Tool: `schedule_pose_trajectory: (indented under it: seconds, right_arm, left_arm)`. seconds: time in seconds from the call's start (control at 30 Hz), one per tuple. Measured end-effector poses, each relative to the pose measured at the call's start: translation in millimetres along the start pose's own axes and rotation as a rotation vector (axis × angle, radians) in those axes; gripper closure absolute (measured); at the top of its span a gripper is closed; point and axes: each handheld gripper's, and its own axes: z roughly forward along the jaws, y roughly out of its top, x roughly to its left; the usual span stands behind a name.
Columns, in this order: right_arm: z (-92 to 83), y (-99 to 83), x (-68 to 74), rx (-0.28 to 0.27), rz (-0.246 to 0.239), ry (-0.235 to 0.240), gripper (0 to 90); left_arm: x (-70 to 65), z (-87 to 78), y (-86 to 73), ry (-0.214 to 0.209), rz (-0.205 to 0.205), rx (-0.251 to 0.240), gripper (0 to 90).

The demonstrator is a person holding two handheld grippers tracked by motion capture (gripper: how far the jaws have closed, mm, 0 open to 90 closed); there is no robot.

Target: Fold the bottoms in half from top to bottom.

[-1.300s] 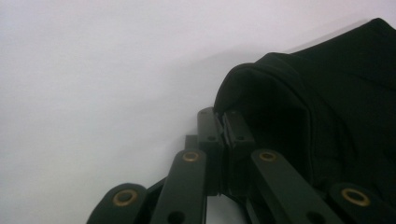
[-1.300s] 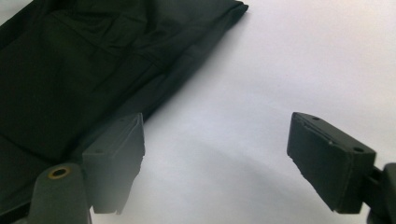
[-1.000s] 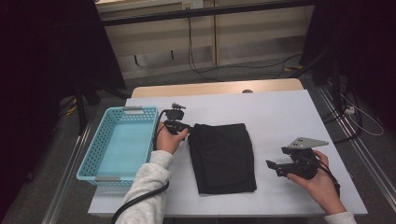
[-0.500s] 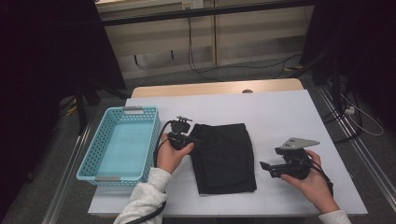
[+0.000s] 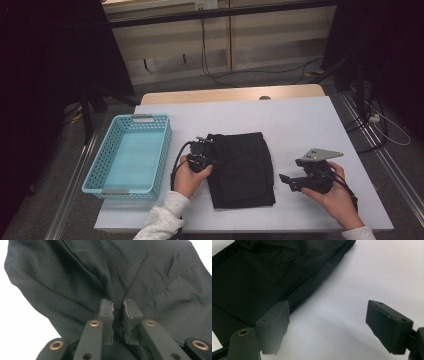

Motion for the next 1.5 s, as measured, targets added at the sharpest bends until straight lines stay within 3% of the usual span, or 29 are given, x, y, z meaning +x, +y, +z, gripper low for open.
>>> schedule_pose_trajectory:
  seconds: [0.2, 0.5, 0.63, 0.87, 1.03, 1.13, 1.37, 1.5]
  right_arm:
    - [0.6, -1.1, 0.1, 0.005, -0.001, -0.002, 18.8]
    - [-1.3, 0.5, 3.5, -0.001, -0.01, 0.001, 18.8]
    - [-1.0, 1.4, 5.6, -0.002, -0.014, 0.007, 18.8]
    - [3.8, 3.1, 12.1, 0.003, -0.029, 0.021, 20.4]
    - [11.6, 5.8, 21.7, 0.012, -0.045, 0.04, 23.2]
    - [16.8, 7.0, 26.8, 0.017, -0.053, 0.05, 23.9]
    - [23.7, 7.3, 30.7, 0.017, -0.045, 0.043, 21.7]
    - [26.2, 7.1, 32.7, 0.021, -0.044, 0.036, 20.4]
  left_arm:
    - [1.1, -5.4, 1.1, -0.026, -0.038, -0.013, 85.3]
    - [-1.3, -20.5, -2.1, -0.062, -0.039, -0.005, 85.5]
    - [4.7, -24.7, -3.6, -0.067, -0.064, -0.022, 85.5]
    - [6.5, -14.9, -6.9, -0.044, -0.049, -0.005, 84.9]
    - [9.4, -15.6, -8.7, -0.042, -0.066, -0.012, 83.3]
    - [9.0, -15.7, -8.9, -0.025, -0.041, -0.003, 82.6]
    - [7.8, -26.0, -5.2, 0.036, 0.008, -0.045, 61.0]
    - [9.5, -26.0, -2.0, 0.119, 0.029, -0.083, 34.8]
